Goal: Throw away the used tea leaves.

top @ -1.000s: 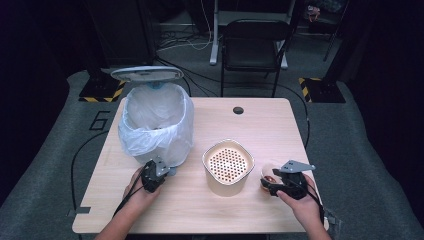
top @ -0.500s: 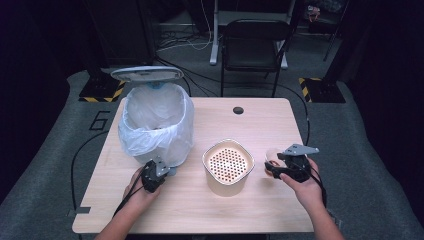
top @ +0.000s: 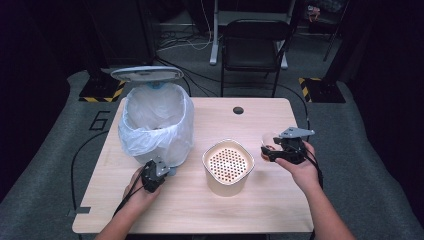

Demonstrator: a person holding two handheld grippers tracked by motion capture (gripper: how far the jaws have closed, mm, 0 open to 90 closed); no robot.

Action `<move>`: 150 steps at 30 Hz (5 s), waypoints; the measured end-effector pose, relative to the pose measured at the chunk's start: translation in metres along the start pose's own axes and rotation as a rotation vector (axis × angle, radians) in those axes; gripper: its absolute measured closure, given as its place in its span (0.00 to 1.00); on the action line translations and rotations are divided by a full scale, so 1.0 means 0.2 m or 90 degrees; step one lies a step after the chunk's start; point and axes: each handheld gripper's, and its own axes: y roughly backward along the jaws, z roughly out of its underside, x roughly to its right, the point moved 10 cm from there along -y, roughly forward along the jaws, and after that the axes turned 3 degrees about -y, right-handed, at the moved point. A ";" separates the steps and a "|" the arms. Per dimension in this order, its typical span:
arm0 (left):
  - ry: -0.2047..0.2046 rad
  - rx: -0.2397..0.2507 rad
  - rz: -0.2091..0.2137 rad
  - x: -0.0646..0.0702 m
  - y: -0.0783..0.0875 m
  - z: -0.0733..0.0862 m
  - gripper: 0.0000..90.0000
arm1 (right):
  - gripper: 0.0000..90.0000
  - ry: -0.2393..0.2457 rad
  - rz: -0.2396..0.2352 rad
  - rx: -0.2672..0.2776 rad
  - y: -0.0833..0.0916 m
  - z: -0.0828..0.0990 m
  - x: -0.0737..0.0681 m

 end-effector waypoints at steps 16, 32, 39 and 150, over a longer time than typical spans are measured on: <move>0.001 0.004 -0.003 0.00 0.00 0.00 1.00 | 0.39 0.069 -0.076 0.022 -0.16 -0.16 -0.06; 0.002 0.005 0.002 0.00 0.00 0.00 1.00 | 0.41 0.193 -0.101 0.040 -0.24 -0.31 -0.08; 0.002 0.004 0.002 0.00 0.00 0.00 1.00 | 0.41 0.236 -0.103 0.066 -0.23 -0.39 -0.10; -0.001 0.003 -0.006 0.00 0.00 0.00 1.00 | 0.45 1.316 0.311 0.110 -0.16 -0.31 -0.62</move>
